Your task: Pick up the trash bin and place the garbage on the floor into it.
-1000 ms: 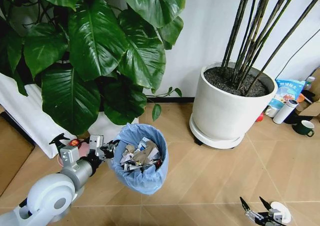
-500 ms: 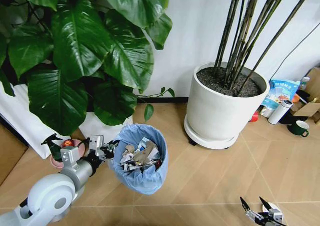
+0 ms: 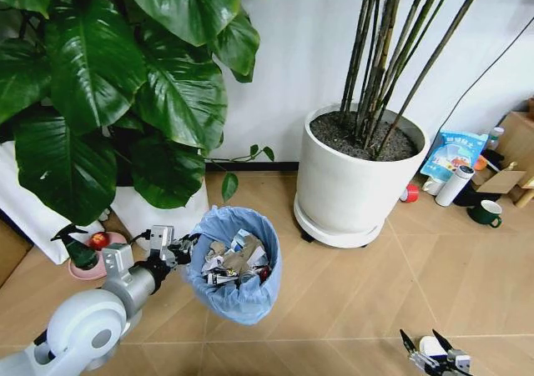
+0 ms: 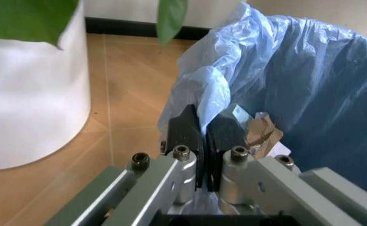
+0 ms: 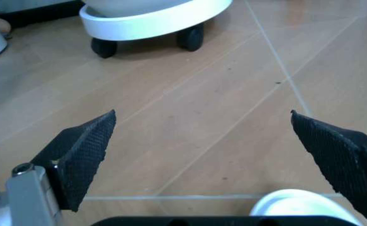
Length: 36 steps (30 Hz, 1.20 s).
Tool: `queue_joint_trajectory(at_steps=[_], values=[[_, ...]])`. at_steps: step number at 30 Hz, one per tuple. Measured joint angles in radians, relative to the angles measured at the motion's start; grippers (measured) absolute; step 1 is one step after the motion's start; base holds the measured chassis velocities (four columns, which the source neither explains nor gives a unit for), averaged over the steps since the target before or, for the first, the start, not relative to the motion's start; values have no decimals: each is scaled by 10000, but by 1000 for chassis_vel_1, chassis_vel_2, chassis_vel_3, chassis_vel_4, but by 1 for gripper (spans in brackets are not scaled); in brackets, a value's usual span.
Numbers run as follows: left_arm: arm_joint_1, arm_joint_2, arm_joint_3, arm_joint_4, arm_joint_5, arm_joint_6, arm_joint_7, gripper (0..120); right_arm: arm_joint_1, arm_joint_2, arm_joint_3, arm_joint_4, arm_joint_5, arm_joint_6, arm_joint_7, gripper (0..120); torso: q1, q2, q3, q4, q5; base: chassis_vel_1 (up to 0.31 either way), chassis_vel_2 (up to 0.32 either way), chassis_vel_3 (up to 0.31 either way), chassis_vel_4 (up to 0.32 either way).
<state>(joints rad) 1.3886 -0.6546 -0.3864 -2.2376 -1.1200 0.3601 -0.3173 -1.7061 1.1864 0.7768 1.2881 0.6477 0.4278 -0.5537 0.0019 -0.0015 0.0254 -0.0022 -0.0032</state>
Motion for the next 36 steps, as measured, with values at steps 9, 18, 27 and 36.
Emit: queue_joint_trajectory(at_steps=[9,18,27,36], values=[[18,-1,21,-17,3,0,1,0,107,105,-22,-317,-440,420,282,100,0,0,0,-1,2,-52,-52,60,42],[17,26,-17,-22,-3,0,1,0,-141,132,-266,-232,-1134,-457,977,100,0,0,0,-1,-5,0,0,0,0],[42,21,-7,3,-13,0,-5,0,454,292,-570,-901,-1577,-728,1393,100,0,0,0,0,1,0,0,0,0],[13,64,1,58,-72,0,-38,0,1135,200,-967,-1617,-1539,-897,1467,100,0,0,0,-1,2,0,0,0,0]])
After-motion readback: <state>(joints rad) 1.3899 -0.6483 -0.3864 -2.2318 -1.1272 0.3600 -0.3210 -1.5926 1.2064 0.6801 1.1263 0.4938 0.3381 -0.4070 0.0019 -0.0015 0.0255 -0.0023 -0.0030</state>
